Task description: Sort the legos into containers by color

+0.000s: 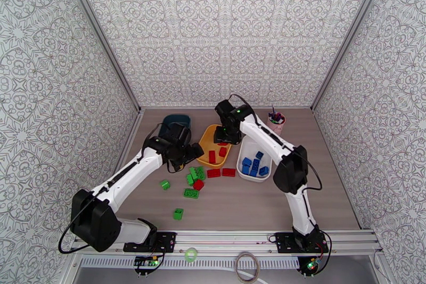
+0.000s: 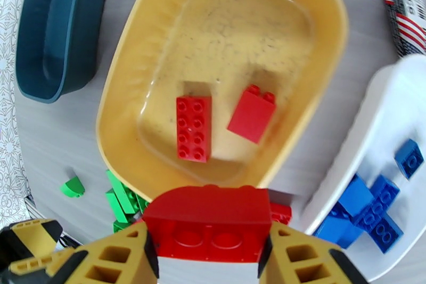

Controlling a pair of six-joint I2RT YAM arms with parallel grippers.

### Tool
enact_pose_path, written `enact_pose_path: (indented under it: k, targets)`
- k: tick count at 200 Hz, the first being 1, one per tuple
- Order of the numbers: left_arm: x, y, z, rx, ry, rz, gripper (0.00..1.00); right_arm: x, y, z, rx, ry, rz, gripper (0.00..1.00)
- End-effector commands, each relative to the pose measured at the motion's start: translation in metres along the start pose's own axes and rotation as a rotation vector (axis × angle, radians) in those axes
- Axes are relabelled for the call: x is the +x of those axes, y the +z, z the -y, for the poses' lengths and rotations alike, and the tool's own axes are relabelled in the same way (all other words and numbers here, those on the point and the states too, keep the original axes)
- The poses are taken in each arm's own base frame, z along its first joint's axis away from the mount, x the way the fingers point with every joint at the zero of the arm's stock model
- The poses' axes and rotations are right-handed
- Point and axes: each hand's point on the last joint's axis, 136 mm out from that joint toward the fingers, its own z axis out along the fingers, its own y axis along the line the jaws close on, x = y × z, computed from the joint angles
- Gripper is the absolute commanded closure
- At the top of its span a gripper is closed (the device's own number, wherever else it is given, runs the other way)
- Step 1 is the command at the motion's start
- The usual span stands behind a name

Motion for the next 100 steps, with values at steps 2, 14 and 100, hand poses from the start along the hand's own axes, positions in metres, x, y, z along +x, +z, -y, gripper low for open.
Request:
enact_pose_path:
  k: [2, 14, 100]
  targets:
    - [-0.002, 0.000, 0.005, 0.012, 0.019, -0.016, 0.12, 0.001, -0.001, -0.003, -0.012, -0.015, -0.032, 0.53]
    - [0.000, 0.001, 0.003, 0.004, 0.025, -0.024, 0.12, -0.001, -0.001, -0.004, -0.017, -0.019, -0.030, 0.49]
    - [0.036, 0.012, -0.011, -0.093, 0.191, -0.091, 0.29, 0.010, -0.030, 0.009, 0.015, -0.035, -0.001, 0.38]
